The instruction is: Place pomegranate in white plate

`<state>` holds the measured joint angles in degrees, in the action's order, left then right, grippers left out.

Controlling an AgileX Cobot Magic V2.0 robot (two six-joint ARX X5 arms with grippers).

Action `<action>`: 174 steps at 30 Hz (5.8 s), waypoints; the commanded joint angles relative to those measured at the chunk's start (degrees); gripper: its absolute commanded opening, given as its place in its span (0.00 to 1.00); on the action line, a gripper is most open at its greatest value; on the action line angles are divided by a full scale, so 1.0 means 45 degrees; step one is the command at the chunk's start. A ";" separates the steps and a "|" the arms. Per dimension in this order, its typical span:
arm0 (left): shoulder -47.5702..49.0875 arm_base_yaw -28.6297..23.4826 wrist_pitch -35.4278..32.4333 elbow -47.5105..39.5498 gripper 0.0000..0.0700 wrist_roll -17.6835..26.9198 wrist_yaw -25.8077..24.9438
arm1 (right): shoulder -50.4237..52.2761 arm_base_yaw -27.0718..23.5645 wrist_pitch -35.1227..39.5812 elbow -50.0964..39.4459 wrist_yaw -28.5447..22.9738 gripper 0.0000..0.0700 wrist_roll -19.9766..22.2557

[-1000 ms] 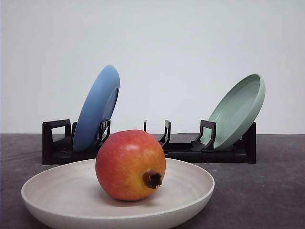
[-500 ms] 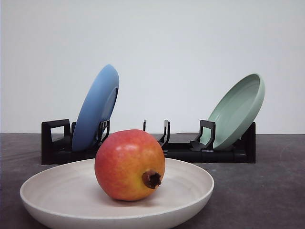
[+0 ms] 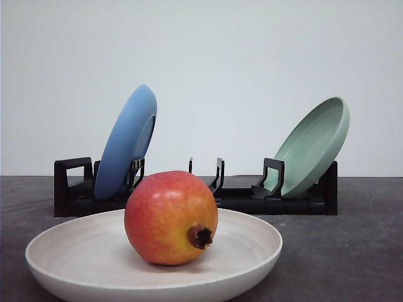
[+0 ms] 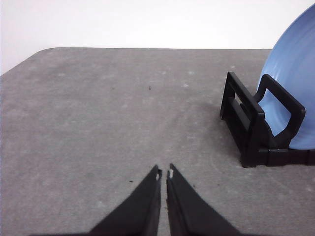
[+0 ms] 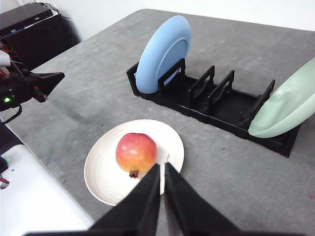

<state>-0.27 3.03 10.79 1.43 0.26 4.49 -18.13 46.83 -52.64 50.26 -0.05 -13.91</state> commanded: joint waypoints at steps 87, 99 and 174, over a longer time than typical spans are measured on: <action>0.0024 -0.0015 -0.0024 -0.0165 0.00 0.0698 -0.0024 | 0.3983 -0.9913 0.9694 -1.1011 -0.1195 0.01 0.3609; 0.0024 -0.0015 -0.0024 -0.0165 0.00 0.0698 -0.0024 | 0.3983 -0.9913 0.9690 -1.1011 -0.1195 0.01 0.3609; 0.0024 -0.0015 -0.0024 -0.0165 0.00 0.0698 -0.0024 | 0.3983 -0.9908 0.9690 -1.1011 -0.1195 0.01 0.3609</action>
<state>-0.27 3.03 10.70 1.41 2.59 4.49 -0.34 2.17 -9.34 0.91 -5.58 2.79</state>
